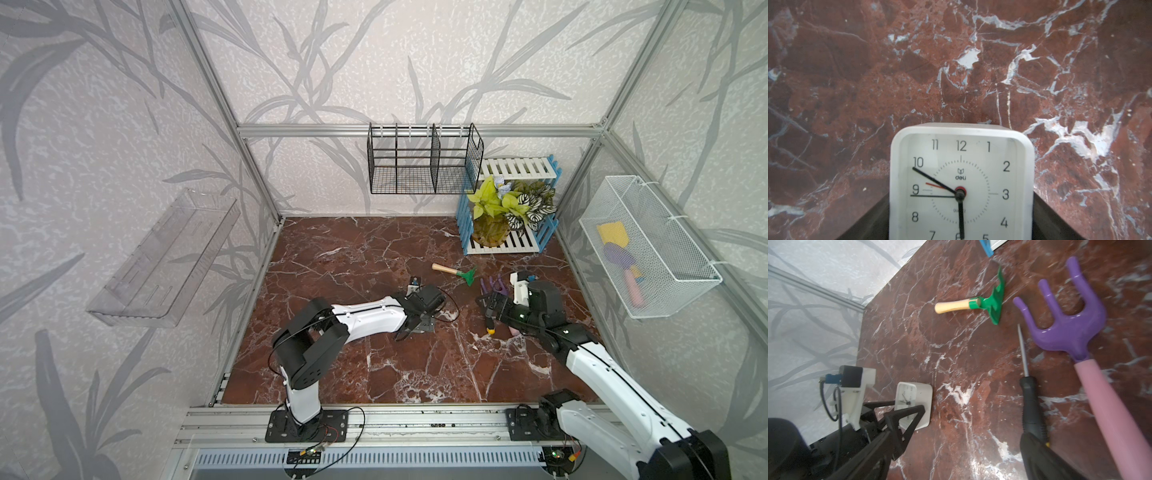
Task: Remove the battery from the alarm
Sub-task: Adjust the alarm at the center of the board.
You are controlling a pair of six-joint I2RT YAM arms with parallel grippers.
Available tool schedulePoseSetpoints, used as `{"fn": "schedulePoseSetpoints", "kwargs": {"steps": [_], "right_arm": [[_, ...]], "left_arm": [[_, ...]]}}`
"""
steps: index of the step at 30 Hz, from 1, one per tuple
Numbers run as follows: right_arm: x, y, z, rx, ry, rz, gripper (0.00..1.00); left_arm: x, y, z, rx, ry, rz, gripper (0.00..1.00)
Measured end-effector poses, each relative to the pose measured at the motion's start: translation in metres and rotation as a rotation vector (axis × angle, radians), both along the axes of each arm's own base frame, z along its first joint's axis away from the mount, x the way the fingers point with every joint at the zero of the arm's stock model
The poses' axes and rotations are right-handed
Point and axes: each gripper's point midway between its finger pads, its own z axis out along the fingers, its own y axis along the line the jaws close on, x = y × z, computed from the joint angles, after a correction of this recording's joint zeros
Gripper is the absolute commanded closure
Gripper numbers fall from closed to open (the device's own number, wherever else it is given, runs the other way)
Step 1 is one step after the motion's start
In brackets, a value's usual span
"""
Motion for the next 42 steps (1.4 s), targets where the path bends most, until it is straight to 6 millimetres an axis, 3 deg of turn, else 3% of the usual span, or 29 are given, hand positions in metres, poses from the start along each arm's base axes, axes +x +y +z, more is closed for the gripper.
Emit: {"fn": "schedulePoseSetpoints", "kwargs": {"steps": [5,8,12,14,16,19,22,27,30,33,35,37,39,42], "right_arm": [[-0.006,0.023,0.011,0.125,0.028,0.098,0.01],[-0.005,0.032,0.031,0.130,-0.027,0.187,0.01],[0.009,0.032,0.059,0.181,-0.044,0.216,0.05],[0.019,0.042,0.066,0.238,0.009,0.247,0.05],[0.016,0.069,0.059,0.250,0.095,0.325,0.05],[-0.005,0.106,0.045,0.255,0.218,0.430,0.05],[-0.011,0.110,0.028,0.256,0.323,0.408,0.05],[-0.014,0.117,0.019,0.269,0.392,0.387,0.10],[-0.018,0.131,0.016,0.276,0.413,0.411,0.21],[-0.015,0.141,0.010,0.277,0.443,0.409,0.40],[-0.010,0.146,0.007,0.279,0.450,0.400,0.58],[-0.006,0.148,0.007,0.276,0.451,0.383,0.69],[-0.005,0.148,0.006,0.275,0.452,0.373,0.73],[-0.003,0.145,0.002,0.253,0.456,0.339,0.73]], "left_arm": [[-0.021,-0.013,0.018,-0.298,0.052,-0.189,0.31],[-0.018,-0.019,0.038,-0.541,0.112,-0.277,0.32],[-0.012,-0.015,0.058,-0.547,0.036,-0.398,0.32],[-0.014,-0.015,0.075,-0.522,-0.041,-0.470,0.32],[-0.015,-0.015,0.095,-0.511,-0.136,-0.534,0.32],[-0.012,-0.016,0.113,-0.499,-0.229,-0.587,0.32],[-0.011,-0.017,0.112,-0.482,-0.247,-0.616,0.32],[-0.012,-0.019,0.108,-0.467,-0.248,-0.637,0.31],[-0.013,-0.019,0.108,-0.465,-0.250,-0.643,0.31],[-0.013,-0.020,0.108,-0.468,-0.252,-0.649,0.29],[-0.013,-0.020,0.107,-0.467,-0.250,-0.649,0.23],[-0.012,-0.020,0.104,-0.462,-0.244,-0.644,0.13],[-0.011,-0.019,0.104,-0.461,-0.244,-0.642,0.01],[-0.010,-0.019,0.106,-0.461,-0.254,-0.639,0.00]]}}
